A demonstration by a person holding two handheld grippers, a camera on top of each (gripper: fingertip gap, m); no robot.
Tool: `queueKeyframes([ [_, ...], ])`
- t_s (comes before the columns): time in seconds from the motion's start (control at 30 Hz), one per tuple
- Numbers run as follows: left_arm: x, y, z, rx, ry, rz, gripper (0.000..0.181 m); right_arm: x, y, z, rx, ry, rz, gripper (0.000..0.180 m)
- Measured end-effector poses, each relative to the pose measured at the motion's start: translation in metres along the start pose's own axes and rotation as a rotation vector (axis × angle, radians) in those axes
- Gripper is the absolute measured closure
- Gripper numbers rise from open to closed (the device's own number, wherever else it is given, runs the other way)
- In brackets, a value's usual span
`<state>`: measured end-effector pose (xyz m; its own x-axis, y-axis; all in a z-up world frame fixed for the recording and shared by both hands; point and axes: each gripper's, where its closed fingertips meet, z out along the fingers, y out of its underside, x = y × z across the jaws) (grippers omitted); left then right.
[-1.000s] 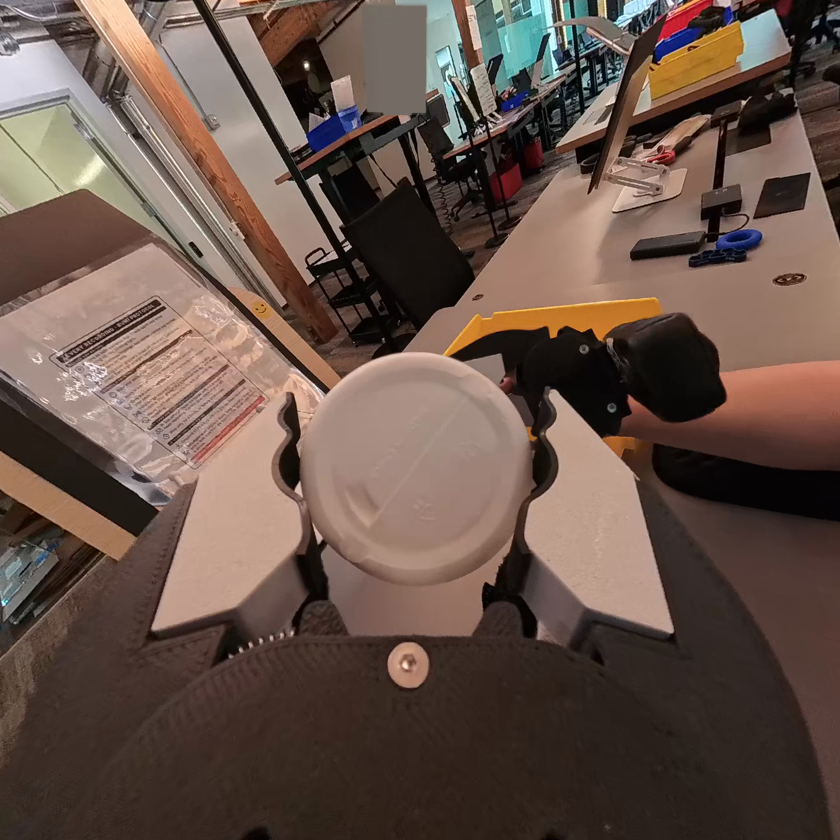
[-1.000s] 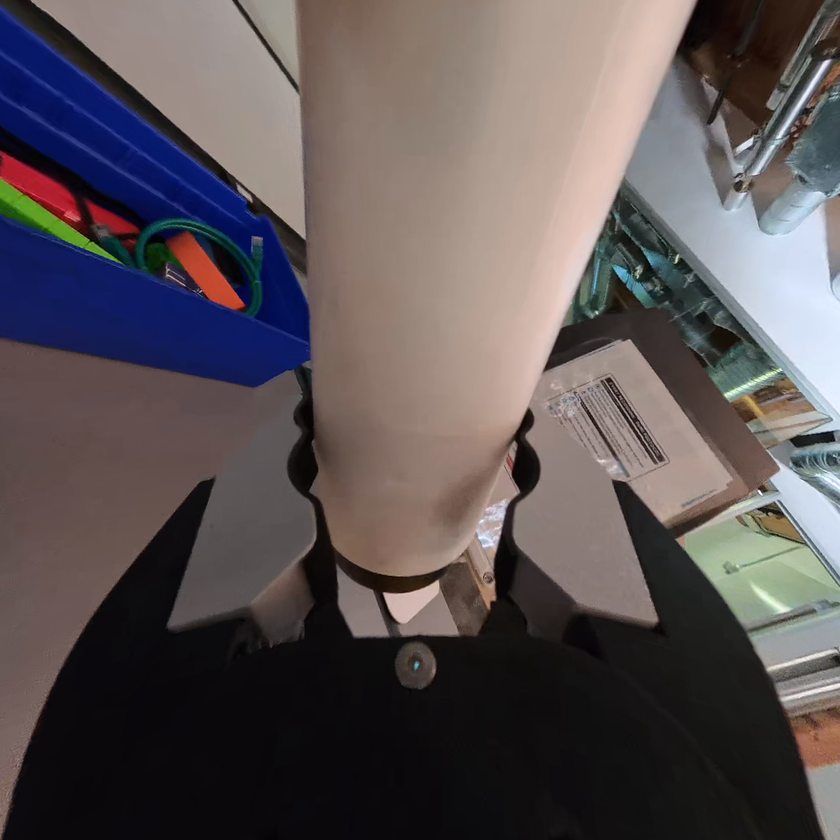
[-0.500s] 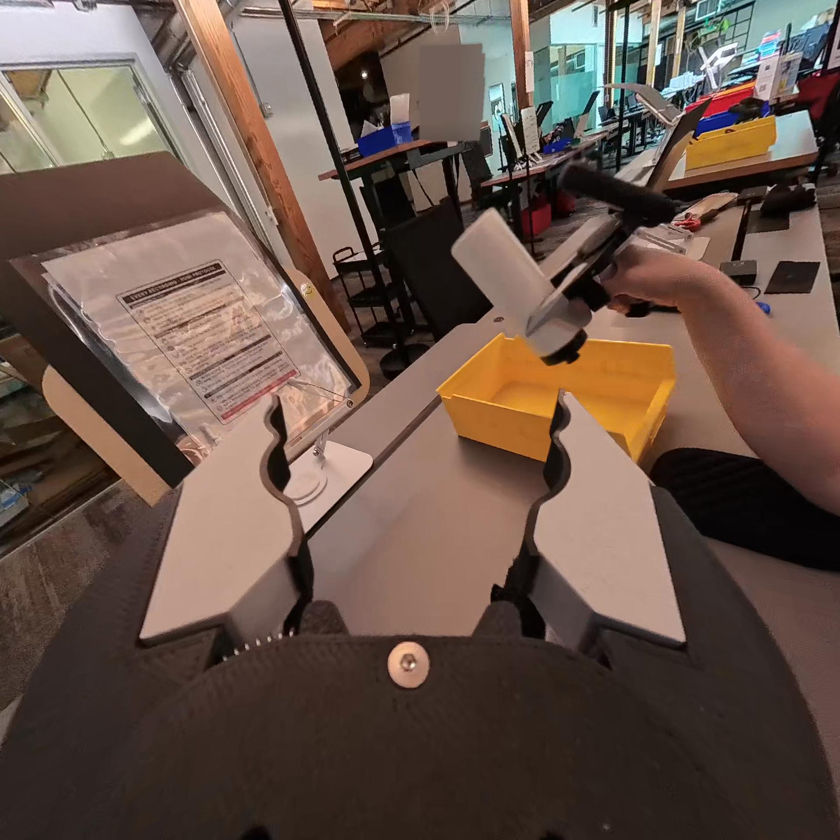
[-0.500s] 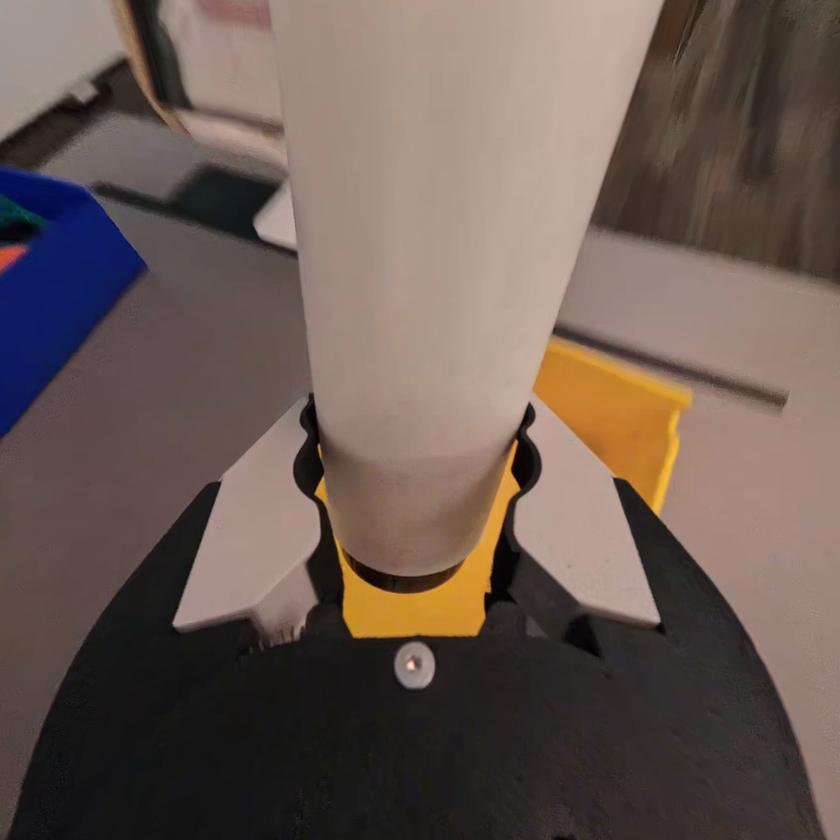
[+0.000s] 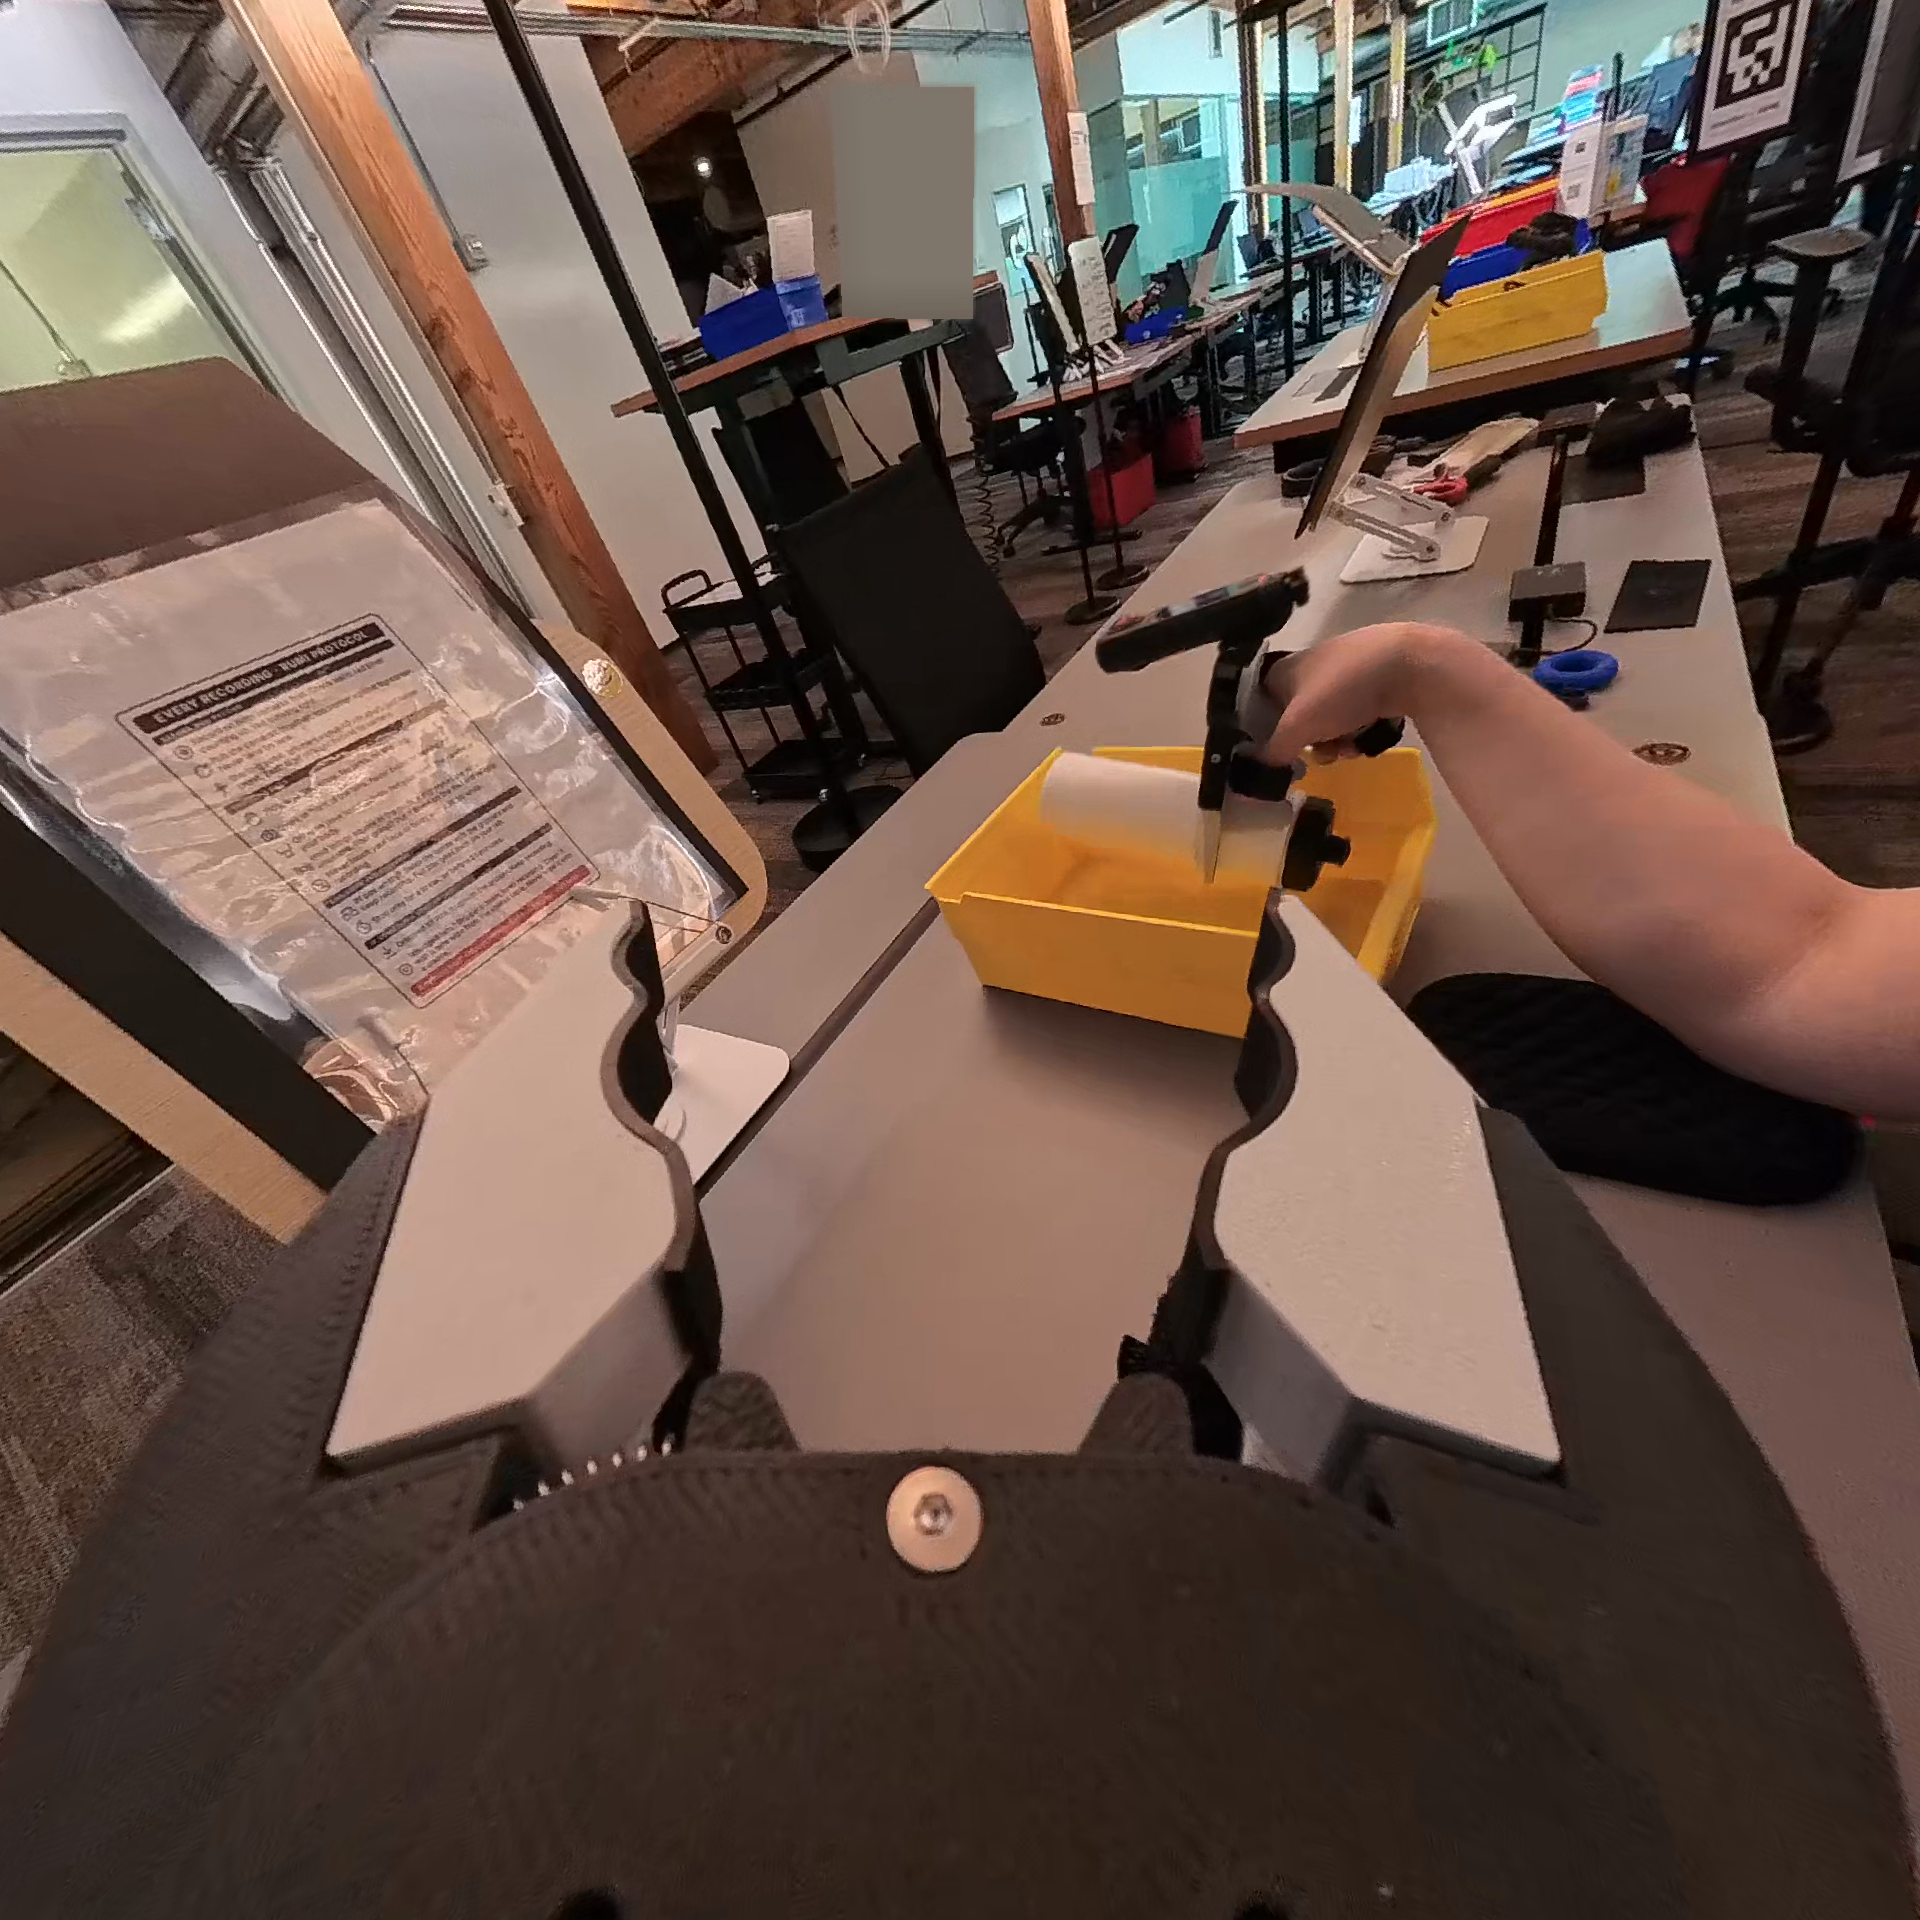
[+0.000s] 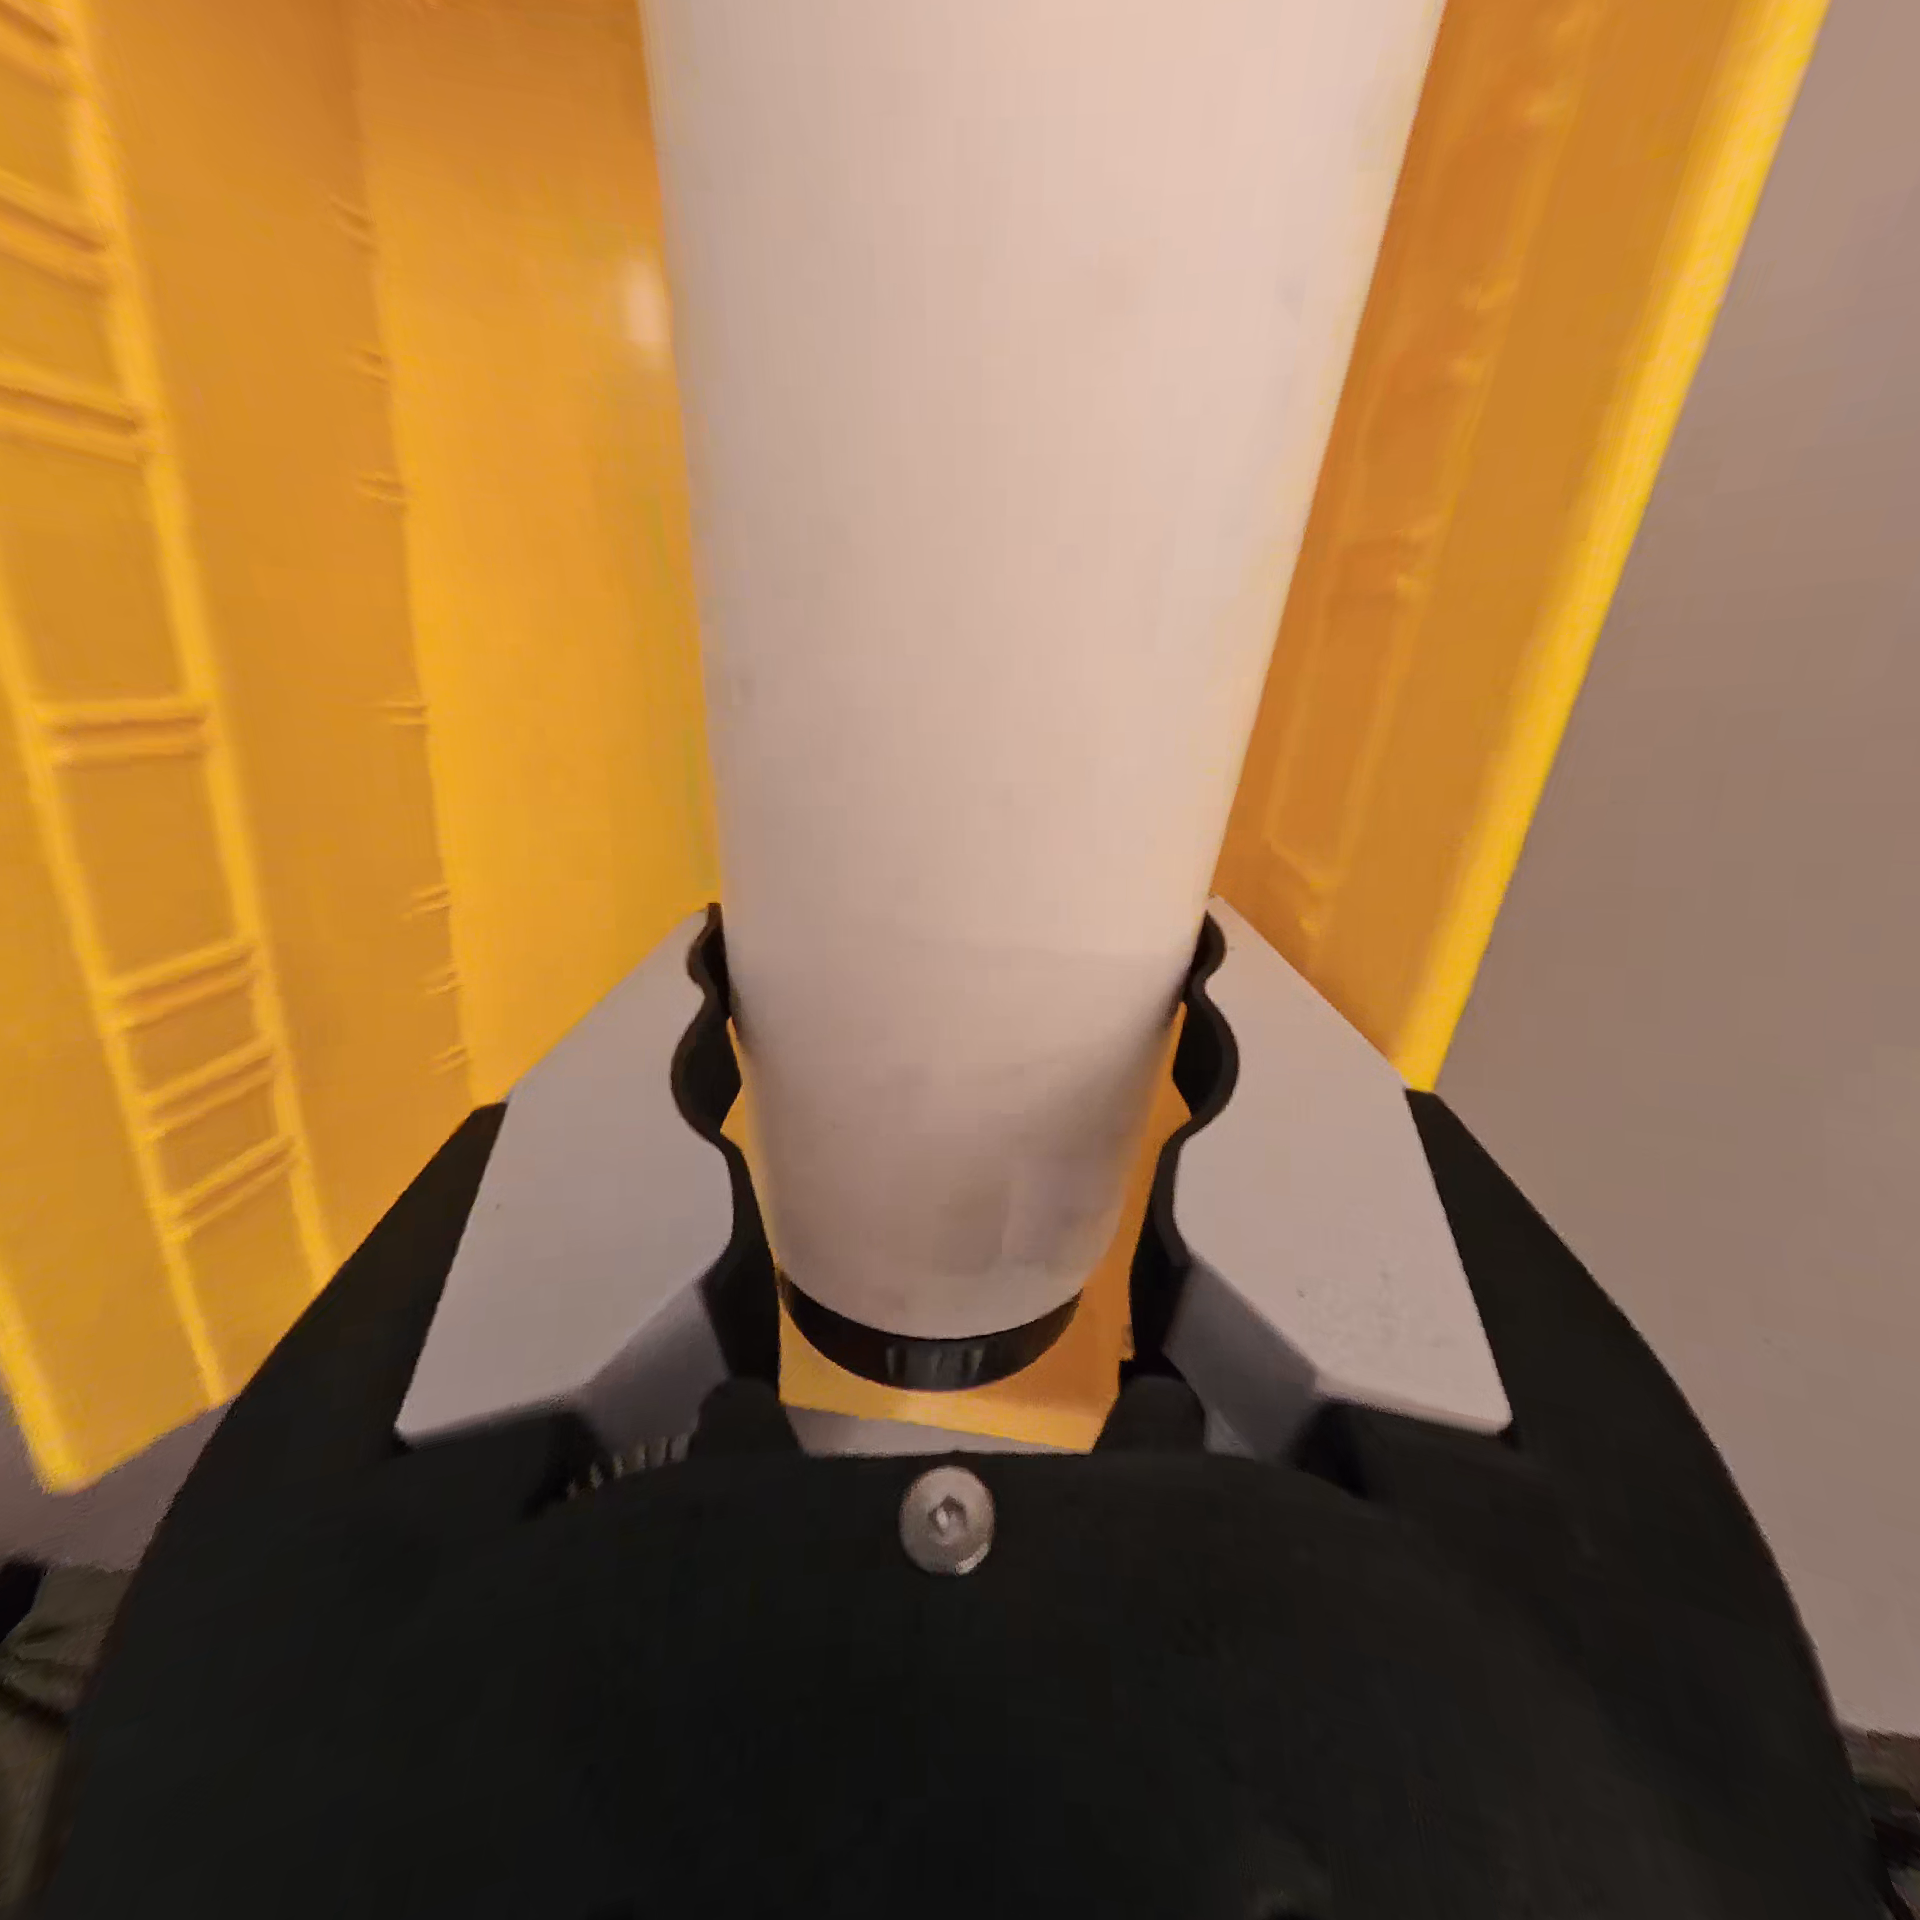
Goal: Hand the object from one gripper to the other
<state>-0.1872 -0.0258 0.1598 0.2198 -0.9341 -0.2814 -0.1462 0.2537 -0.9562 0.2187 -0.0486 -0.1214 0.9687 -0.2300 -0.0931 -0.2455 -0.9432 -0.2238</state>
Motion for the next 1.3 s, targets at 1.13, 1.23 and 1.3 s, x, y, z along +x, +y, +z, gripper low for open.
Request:
queueKeyframes([
  [1.13,-0.121,0.180,-0.109,-0.823,-0.559,-0.305,0.125,0.007,-0.062,-0.033,0.281,0.255,-0.090,0.113],
  [1.23,-0.113,0.231,-0.125,-1.023,-0.492,-0.432,0.141,-0.014,-0.076,-0.060,0.410,0.225,-0.132,0.113],
  [1.3,-0.104,0.256,-0.129,-1.111,-0.420,-0.491,0.147,-0.030,-0.083,-0.077,0.482,0.206,-0.170,0.114],
])
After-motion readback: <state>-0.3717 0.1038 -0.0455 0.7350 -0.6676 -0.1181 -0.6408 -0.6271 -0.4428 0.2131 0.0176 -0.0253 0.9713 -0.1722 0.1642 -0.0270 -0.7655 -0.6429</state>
